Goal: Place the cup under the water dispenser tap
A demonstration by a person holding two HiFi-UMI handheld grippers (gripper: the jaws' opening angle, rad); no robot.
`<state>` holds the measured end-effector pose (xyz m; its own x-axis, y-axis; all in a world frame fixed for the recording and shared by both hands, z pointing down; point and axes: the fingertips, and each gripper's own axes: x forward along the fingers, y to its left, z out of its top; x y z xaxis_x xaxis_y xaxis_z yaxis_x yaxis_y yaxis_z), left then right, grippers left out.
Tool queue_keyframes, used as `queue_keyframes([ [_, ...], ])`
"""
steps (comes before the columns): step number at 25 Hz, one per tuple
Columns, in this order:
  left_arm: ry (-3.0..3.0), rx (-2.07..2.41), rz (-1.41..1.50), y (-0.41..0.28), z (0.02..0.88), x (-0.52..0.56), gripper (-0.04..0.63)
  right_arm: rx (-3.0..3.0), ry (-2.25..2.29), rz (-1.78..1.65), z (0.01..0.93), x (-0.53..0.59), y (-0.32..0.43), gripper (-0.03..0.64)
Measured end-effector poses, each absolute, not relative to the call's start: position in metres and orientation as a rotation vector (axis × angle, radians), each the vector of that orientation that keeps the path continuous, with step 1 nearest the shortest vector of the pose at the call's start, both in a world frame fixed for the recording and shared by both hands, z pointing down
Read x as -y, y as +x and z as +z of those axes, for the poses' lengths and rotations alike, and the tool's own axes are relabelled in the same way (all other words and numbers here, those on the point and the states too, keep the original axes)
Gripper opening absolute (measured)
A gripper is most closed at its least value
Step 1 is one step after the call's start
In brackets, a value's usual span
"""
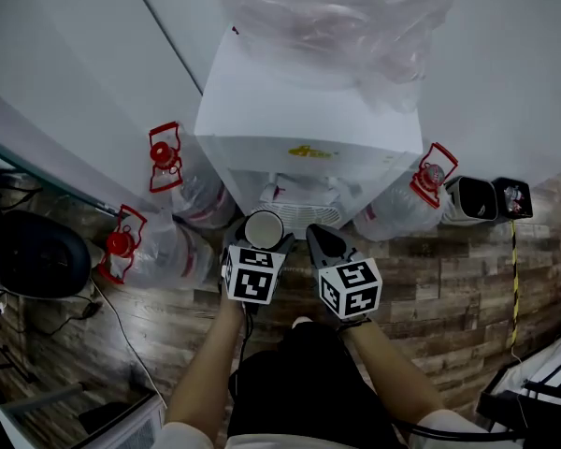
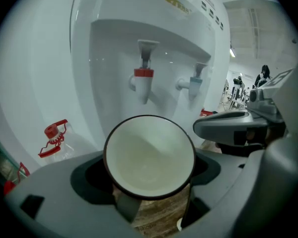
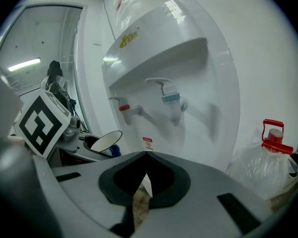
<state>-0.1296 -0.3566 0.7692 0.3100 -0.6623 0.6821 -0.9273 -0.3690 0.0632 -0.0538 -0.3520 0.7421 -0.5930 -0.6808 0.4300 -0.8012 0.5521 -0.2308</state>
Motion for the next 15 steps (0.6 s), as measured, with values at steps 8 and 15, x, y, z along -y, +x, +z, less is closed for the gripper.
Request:
queue_keyframes([
  [8, 2.14, 1.396, 0.822, -0.131, 0.792, 0.384, 0.453, 2.501, 1.214, 0.59, 0.759, 0.362, -0.056, 0.02],
  [15, 2.119, 1.386, 0.854, -0.129, 0.814, 0.398, 0.453, 2.49, 1.226, 0.594, 0.768, 0.365, -0.048, 0.02],
])
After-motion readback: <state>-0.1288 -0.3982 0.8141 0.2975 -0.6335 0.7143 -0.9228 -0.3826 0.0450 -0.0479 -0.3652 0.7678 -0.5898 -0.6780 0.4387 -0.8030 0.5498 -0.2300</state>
